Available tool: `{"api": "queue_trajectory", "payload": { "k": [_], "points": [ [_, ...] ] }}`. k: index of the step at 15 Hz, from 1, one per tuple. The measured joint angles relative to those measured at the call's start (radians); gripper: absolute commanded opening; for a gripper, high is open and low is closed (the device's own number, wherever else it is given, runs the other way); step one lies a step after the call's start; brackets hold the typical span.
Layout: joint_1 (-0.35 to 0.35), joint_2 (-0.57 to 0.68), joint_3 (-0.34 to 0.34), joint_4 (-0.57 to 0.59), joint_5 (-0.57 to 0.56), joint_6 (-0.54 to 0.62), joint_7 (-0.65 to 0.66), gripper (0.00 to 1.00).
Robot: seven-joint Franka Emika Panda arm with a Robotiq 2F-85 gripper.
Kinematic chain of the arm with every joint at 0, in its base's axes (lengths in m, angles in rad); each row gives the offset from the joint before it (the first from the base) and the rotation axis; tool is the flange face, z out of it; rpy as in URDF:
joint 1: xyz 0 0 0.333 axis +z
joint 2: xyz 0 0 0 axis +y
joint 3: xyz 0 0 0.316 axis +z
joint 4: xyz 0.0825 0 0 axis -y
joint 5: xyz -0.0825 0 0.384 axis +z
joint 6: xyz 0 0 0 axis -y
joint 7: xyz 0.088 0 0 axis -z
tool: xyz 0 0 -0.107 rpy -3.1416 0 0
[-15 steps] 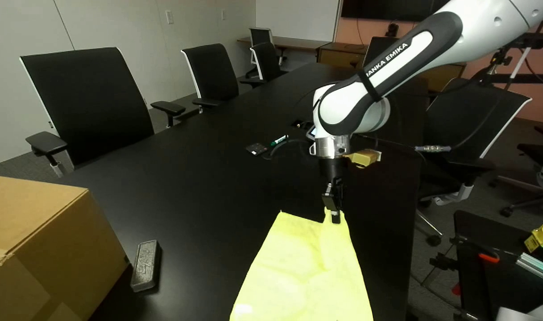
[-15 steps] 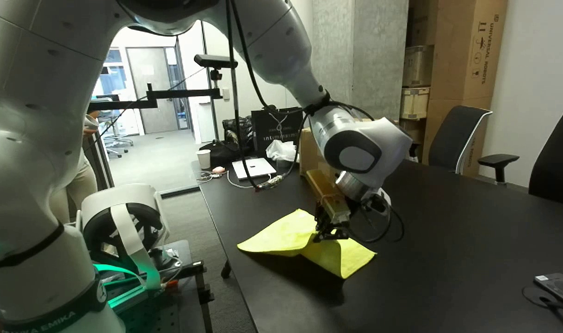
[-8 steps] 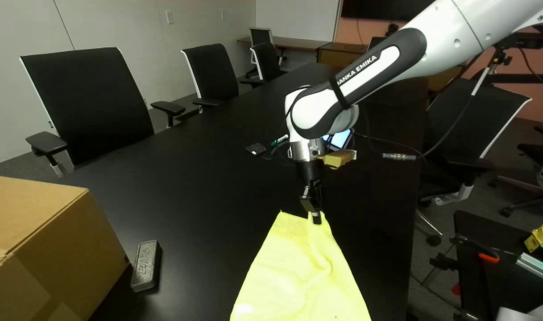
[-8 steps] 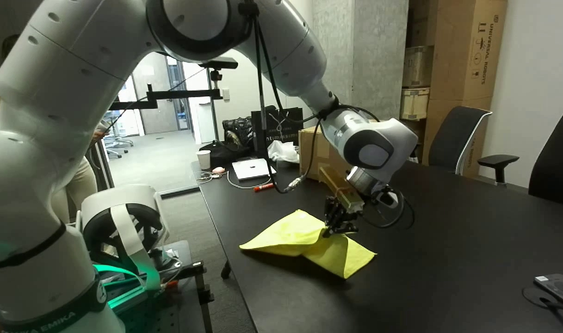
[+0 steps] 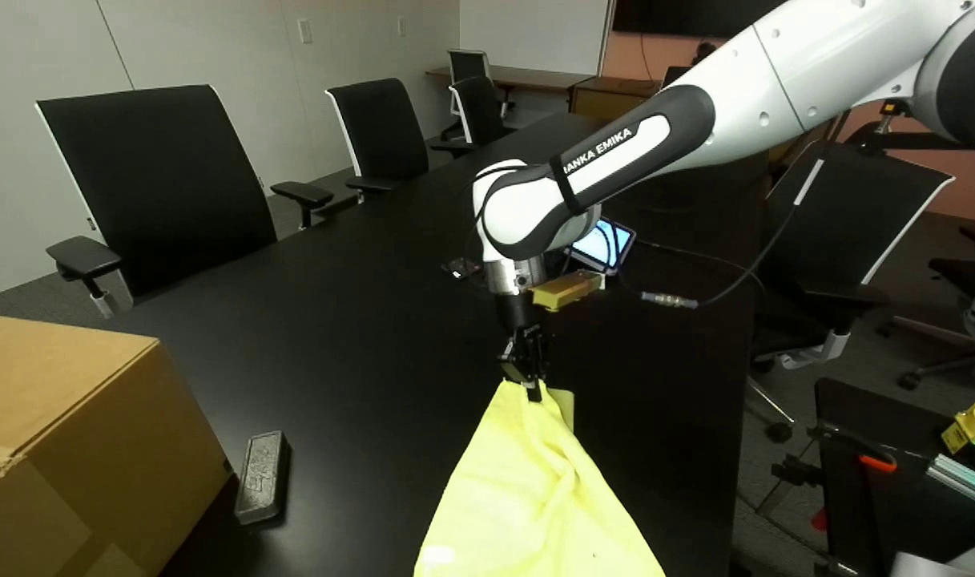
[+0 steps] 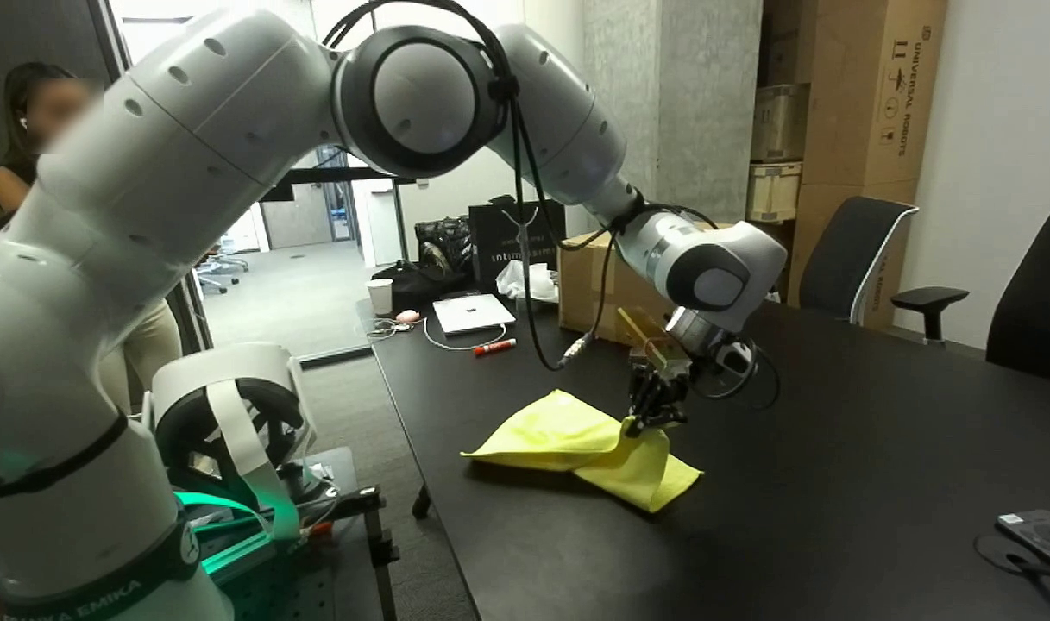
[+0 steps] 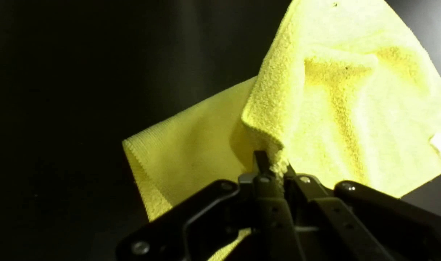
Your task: Fold the cloth on the table
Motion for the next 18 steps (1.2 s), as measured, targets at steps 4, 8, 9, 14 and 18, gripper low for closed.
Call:
{"api": "queue_trajectory", "payload": {
  "k": [4, 8, 9, 14, 18],
  "points": [
    [0.011, 0.066, -0.014, 0.107, 0.000, -0.006, 0.091, 0.08],
    [0.012, 0.120, -0.028, 0.183, 0.000, -0.006, 0.154, 0.44],
    [0.012, 0.131, -0.030, 0.196, 0.000, -0.005, 0.162, 0.51],
    [0.009, 0.141, -0.029, 0.224, 0.006, 0.013, 0.169, 0.88],
    [0.005, 0.139, -0.017, 0.217, 0.011, 0.018, 0.158, 1.00]
  ]
}}
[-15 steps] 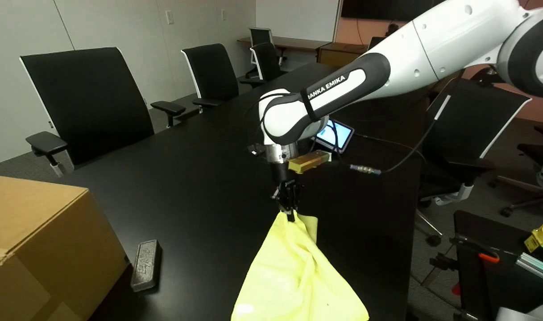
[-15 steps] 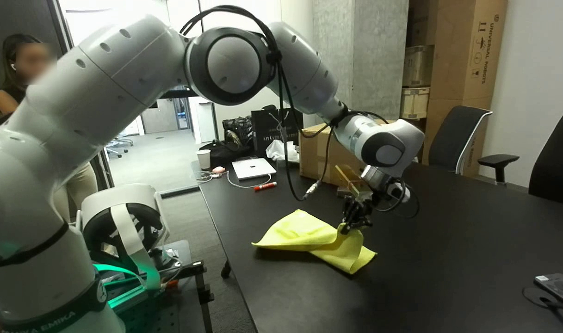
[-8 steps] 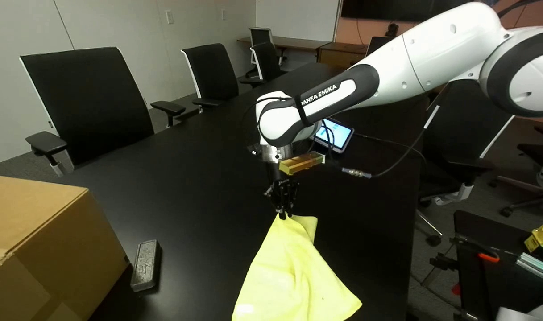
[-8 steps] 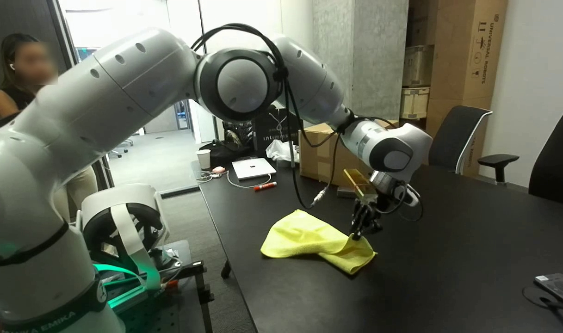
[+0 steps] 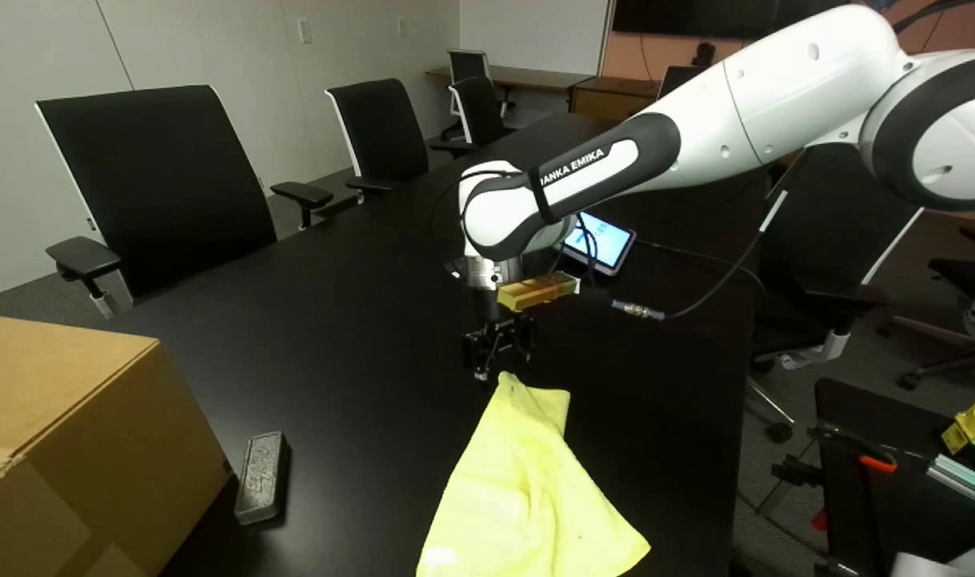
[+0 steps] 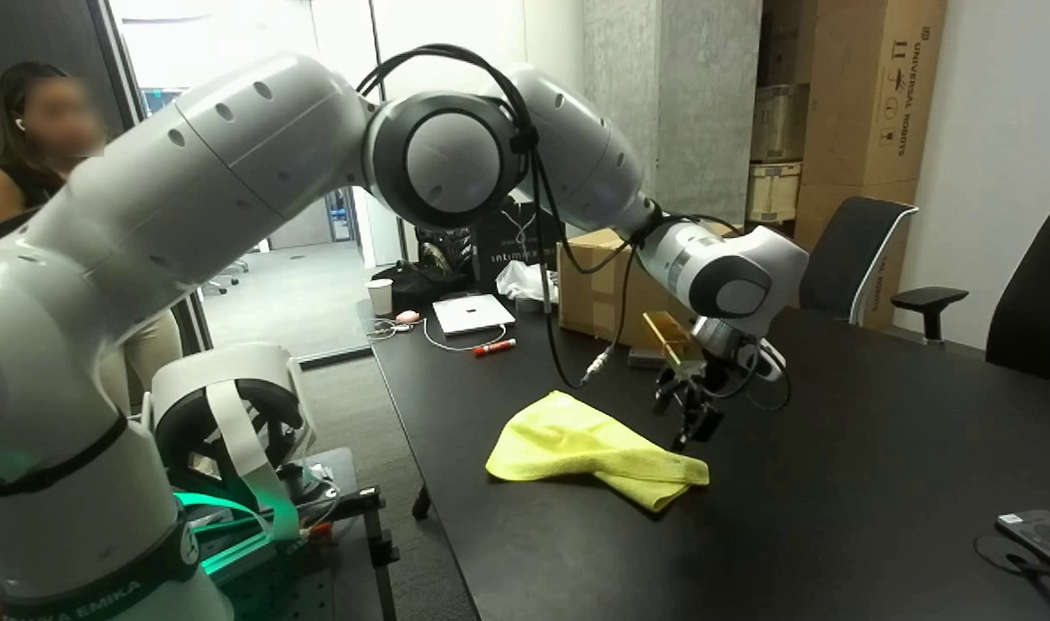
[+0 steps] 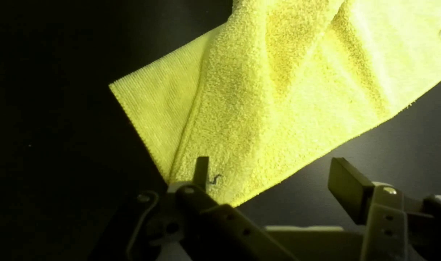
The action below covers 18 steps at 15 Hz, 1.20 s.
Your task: Fold the cloth on the table
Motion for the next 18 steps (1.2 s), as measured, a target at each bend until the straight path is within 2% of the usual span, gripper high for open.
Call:
{"api": "queue_trajectory", "payload": {
  "k": [4, 11, 18],
  "points": [
    [0.001, -0.041, 0.029, -0.090, 0.000, 0.005, -0.082, 1.00],
    [0.000, -0.209, 0.078, -0.387, 0.000, 0.070, -0.277, 1.00],
    [0.012, -0.313, 0.149, -0.585, -0.010, 0.186, -0.459, 1.00]
  ]
}}
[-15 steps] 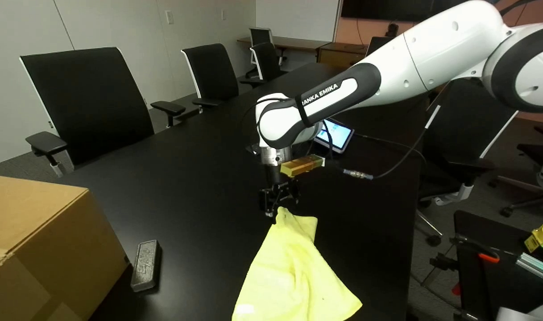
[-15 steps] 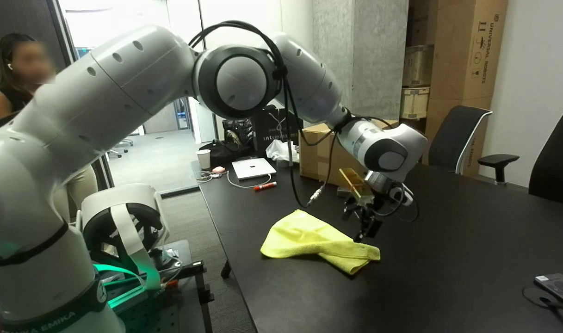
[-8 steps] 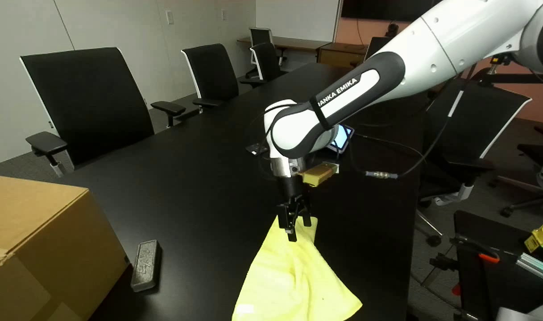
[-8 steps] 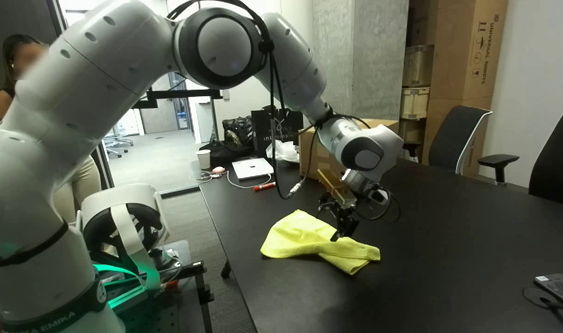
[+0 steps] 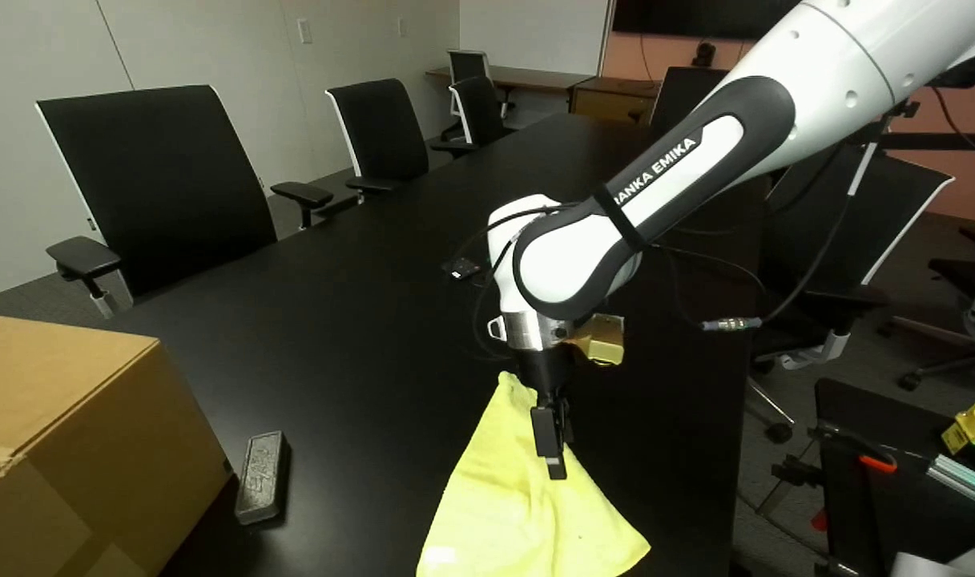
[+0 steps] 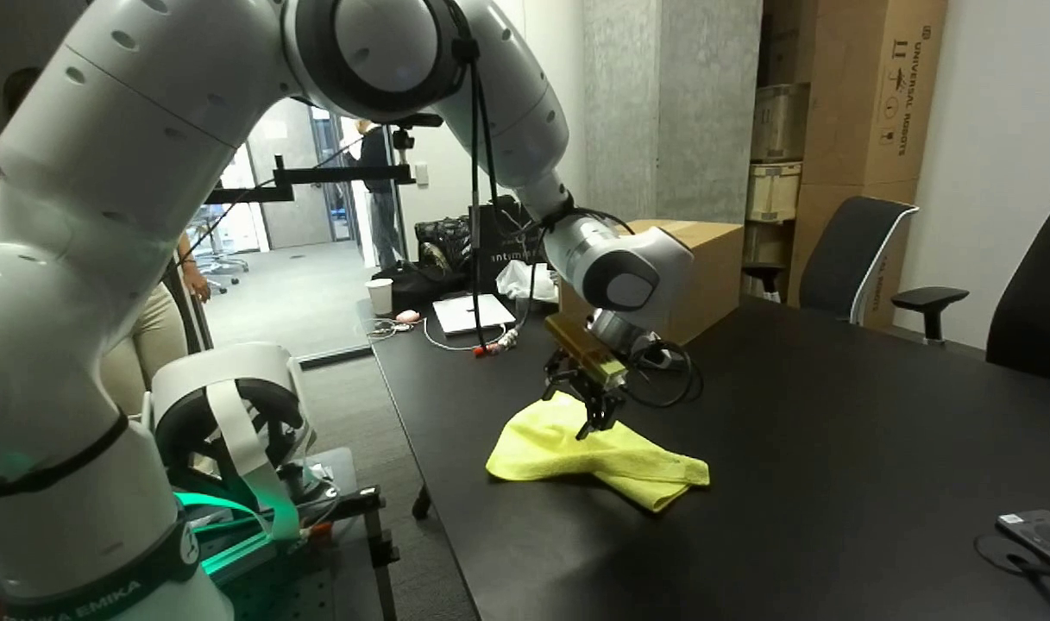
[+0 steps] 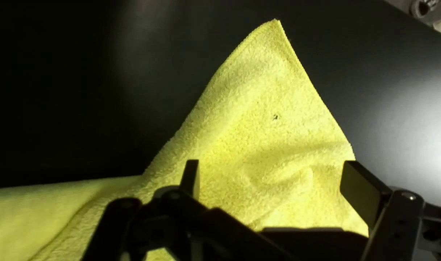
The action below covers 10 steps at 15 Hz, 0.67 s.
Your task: Fold the cloth on the table
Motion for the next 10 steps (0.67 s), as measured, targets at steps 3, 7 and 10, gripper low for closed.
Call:
{"api": "queue_trajectory", "payload": {
  "k": [3, 7, 10],
  "points": [
    [0.023, -0.023, 0.012, -0.075, -0.042, 0.073, -0.077, 1.00],
    [0.037, -0.053, 0.033, -0.216, -0.094, 0.216, -0.165, 1.00],
    [0.037, -0.069, 0.054, -0.328, -0.112, 0.343, -0.212, 1.00]
  ]
}}
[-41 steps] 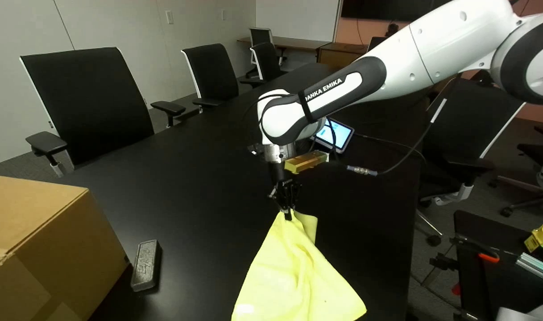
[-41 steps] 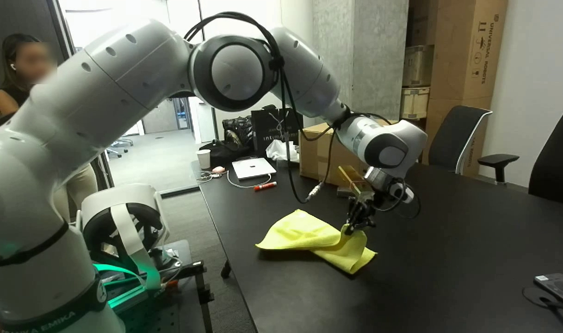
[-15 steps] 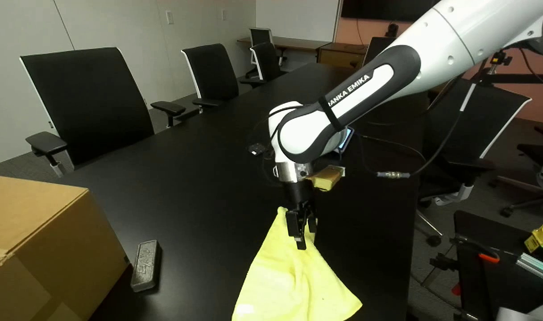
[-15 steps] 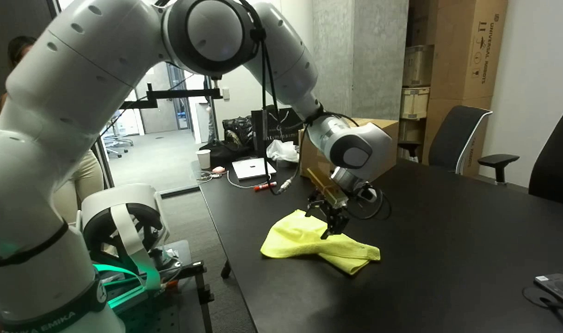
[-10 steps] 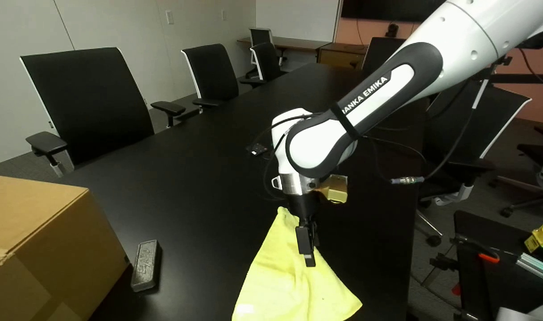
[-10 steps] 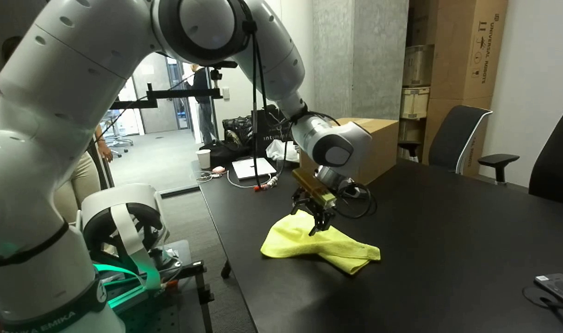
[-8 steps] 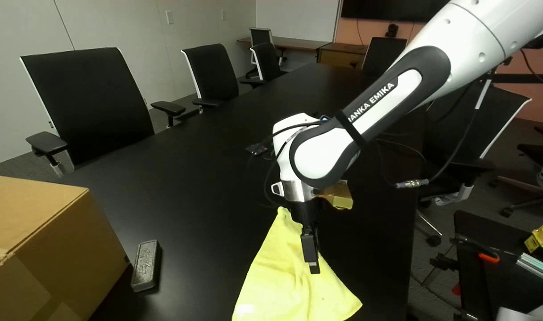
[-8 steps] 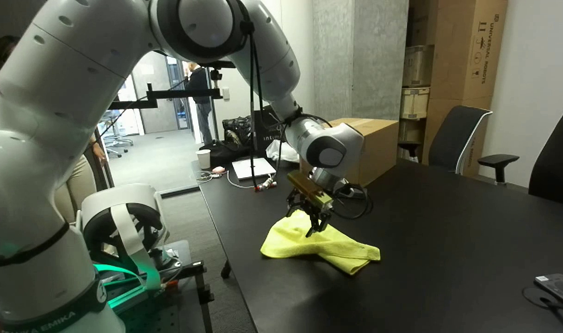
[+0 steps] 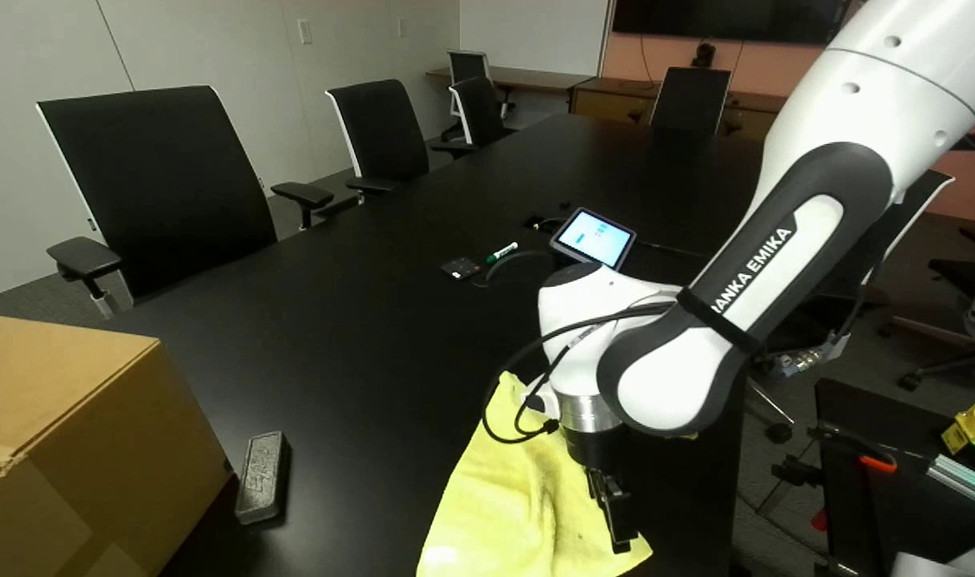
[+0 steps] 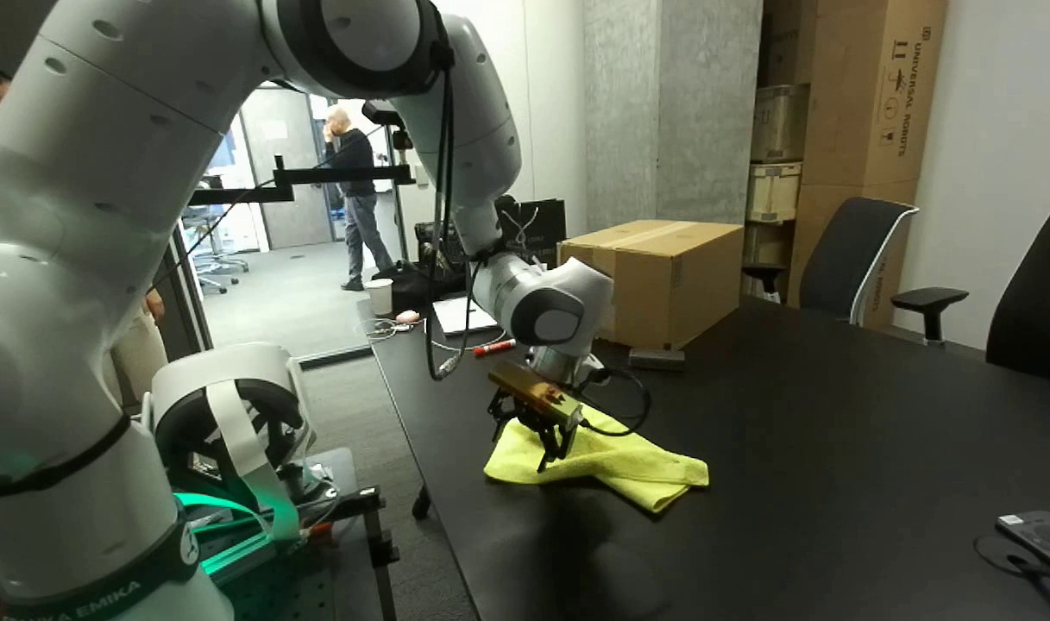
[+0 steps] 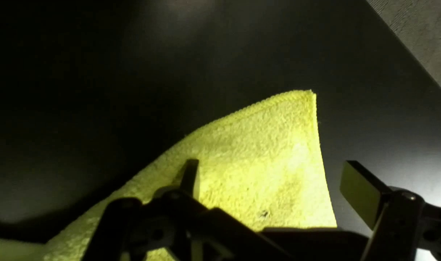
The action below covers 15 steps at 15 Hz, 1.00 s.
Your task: Fold the cloth on the table
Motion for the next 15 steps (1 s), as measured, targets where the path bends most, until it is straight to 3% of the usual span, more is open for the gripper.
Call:
{"api": "queue_trajectory", "payload": {
  "k": [6, 10, 15],
  "points": [
    [-0.040, -0.025, 0.071, -0.130, -0.004, 0.179, -0.077, 1.00],
    [-0.087, -0.043, 0.132, -0.168, -0.003, 0.203, -0.158, 1.00],
    [-0.113, -0.064, 0.161, -0.198, -0.003, 0.213, -0.237, 1.00]
  ]
}}
